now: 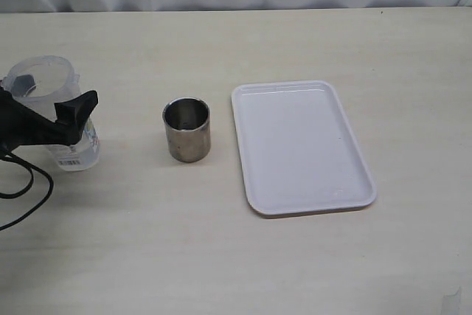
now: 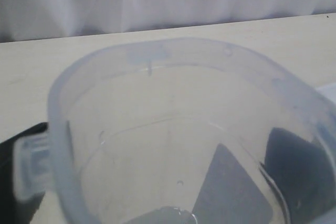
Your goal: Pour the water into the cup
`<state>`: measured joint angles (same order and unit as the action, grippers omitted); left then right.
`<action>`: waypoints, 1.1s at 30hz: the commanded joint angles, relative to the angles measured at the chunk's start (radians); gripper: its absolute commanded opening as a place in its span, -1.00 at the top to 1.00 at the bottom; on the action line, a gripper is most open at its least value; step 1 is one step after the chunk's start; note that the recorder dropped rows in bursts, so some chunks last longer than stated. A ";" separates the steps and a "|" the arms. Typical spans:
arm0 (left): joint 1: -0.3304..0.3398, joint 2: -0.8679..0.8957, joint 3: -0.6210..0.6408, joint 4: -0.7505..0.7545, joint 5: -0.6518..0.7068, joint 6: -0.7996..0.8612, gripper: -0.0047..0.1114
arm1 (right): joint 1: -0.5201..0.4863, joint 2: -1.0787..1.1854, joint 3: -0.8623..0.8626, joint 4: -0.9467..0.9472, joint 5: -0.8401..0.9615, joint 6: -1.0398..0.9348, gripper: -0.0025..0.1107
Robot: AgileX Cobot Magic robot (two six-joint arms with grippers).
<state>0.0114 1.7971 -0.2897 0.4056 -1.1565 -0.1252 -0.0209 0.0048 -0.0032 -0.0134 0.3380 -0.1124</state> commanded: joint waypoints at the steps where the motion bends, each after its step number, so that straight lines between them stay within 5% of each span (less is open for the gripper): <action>1: -0.006 0.003 -0.003 -0.003 0.001 -0.007 -0.87 | -0.006 -0.005 0.003 0.001 0.003 0.001 0.88; 33: -0.006 0.003 -0.003 0.002 0.028 -0.039 -0.87 | -0.006 -0.005 0.003 0.001 0.003 0.001 0.88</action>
<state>0.0114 1.7971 -0.2897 0.4074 -1.1144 -0.1554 -0.0209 0.0048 -0.0032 -0.0134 0.3380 -0.1124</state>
